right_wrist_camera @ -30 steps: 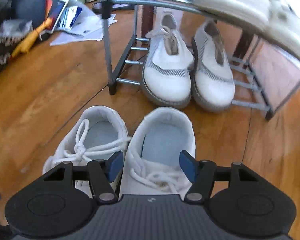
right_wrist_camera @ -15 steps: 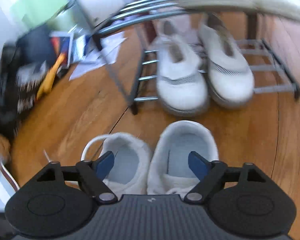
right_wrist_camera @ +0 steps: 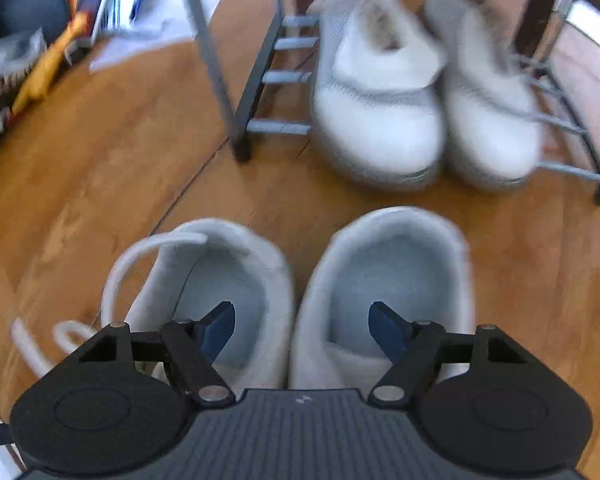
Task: Organize scattered shoes
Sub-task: 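Grasp the white velcro sneakers together by the heels with the right tool, then lift the velcro sneakers with the right tool and place them on the rack shelf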
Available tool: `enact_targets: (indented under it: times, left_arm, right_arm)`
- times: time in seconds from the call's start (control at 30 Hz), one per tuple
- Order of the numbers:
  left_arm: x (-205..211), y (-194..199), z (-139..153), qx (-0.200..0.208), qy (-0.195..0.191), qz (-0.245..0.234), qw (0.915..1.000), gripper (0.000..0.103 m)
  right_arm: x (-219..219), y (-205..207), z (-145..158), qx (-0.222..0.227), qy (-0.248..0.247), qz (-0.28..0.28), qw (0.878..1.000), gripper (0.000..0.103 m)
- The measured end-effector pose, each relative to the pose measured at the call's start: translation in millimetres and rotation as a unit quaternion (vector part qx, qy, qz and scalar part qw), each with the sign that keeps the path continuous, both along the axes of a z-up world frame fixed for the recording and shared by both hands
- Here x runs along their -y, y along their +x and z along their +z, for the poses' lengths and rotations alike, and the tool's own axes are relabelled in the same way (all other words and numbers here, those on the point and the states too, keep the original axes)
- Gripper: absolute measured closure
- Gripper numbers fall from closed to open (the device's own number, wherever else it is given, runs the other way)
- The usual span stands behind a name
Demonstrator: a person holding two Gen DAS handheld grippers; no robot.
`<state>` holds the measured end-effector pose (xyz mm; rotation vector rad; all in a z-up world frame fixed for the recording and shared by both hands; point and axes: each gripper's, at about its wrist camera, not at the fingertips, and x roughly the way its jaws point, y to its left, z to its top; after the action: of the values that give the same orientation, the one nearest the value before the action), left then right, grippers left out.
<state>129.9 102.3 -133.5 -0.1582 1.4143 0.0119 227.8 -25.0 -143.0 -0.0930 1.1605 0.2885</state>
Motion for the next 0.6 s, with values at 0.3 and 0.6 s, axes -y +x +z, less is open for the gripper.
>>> enact_targets:
  times: [0.3,0.6]
  left_arm:
    - [-3.8,-12.2,9.1,0.011,-0.002,0.007,0.9999,0.002]
    - [-11.3,-32.2,21.6,0.049,-0.014,-0.01,0.9987,0.002]
  right_arm:
    - [37.7,-48.9,9.0,0.158,0.087,-0.035,0.983,0.079]
    - [75.0,-132.8,77.8,0.331,0.137,-0.097,0.929,0.079]
